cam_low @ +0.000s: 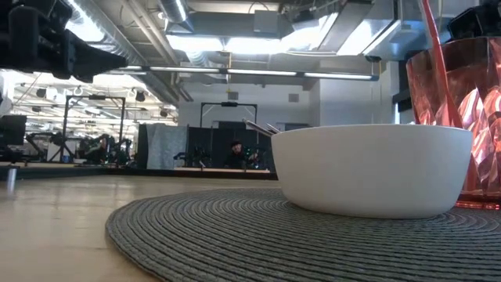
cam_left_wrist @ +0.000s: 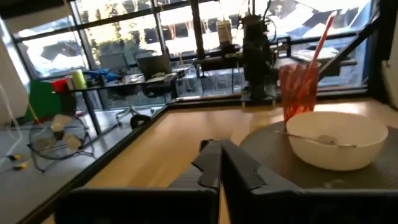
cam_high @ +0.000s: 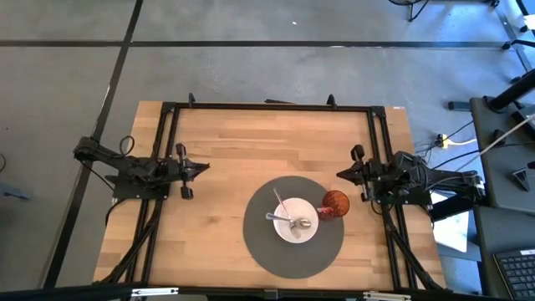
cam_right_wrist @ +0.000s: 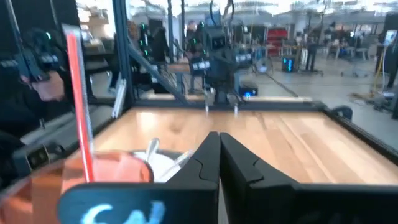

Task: Pick & Place Utensil
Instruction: Return to Home Position

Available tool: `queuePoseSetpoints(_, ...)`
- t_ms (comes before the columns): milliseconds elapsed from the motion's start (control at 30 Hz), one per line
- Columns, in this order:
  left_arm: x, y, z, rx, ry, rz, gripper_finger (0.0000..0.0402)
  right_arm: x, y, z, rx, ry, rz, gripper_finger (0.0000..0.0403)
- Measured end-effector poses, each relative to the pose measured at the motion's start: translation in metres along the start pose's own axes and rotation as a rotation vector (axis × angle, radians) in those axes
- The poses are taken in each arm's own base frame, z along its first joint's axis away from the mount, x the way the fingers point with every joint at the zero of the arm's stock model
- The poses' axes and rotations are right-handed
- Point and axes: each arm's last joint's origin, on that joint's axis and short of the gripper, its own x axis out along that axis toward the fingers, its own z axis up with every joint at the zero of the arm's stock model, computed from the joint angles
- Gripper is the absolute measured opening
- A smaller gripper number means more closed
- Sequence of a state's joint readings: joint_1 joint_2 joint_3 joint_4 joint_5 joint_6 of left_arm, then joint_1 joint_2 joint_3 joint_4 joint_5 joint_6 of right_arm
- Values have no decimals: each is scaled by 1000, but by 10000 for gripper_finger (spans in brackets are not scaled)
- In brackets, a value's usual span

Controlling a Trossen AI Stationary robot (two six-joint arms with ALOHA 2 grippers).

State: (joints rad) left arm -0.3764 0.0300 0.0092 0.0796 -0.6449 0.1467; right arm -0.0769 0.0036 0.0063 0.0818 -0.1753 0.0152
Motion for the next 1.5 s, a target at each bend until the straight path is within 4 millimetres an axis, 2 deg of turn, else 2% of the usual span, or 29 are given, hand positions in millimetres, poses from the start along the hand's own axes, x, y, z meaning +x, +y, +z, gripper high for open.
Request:
queuePoseSetpoints(300, 5, 3, -5, 62, 53, 64, 1, 0, -3, -4, -43, 42, -33, 2)
queuePoseSetpoints(600, 15, 6, -17, -1, 165, 90, 1, 1, -4, -5, -67, 62, -40, 2)
queuePoseSetpoints(1033, 18, 5, -7, 11, 74, 23, 1, 1, -2, -1, -31, 16, 16, 3)
queuePoseSetpoints(1267, 18, 2, -4, 47, 30, -90, 1, 1, -2, 2, -1, -13, 31, 3)
queuePoseSetpoints(1500, 16, 3, 0, 30, -6, -80, 1, 1, -1, 9, 8, -84, 32, 4)
